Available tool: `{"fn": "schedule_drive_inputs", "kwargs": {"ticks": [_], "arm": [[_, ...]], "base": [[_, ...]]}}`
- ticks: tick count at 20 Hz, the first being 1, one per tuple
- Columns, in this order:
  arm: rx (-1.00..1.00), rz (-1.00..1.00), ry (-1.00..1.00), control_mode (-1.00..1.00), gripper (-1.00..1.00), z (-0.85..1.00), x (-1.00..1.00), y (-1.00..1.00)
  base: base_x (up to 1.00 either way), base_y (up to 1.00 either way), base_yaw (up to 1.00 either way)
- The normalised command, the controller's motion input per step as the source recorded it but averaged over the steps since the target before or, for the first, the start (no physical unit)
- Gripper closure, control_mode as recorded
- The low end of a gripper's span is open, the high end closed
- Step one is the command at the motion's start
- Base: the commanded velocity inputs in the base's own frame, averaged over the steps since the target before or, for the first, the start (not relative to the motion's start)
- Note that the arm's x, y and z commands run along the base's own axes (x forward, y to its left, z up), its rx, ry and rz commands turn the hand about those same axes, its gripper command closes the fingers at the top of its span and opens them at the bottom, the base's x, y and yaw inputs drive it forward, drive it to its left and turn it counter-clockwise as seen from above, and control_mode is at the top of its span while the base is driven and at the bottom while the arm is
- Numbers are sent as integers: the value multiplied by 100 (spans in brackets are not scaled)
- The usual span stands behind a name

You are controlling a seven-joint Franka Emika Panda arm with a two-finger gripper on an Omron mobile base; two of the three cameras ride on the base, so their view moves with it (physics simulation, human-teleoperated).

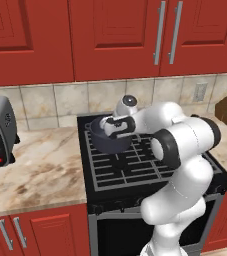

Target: Put the bell pepper and avocado in the pot. Retrieve the spatula and lightly stir the vegetables in the pot.

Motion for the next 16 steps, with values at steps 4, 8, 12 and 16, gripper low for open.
{"fn": "schedule_drive_inputs", "kwargs": {"ticks": [4,8,12,16], "arm": [[0,0,3,-100,100,-7,42,1],[0,0,10,-100,100,-4,16,3],[0,0,13,-100,100,-7,21,0],[0,0,10,-100,100,-14,26,0]], "base": [[0,0,0],[0,0,0],[0,0,0],[0,0,0]]}}
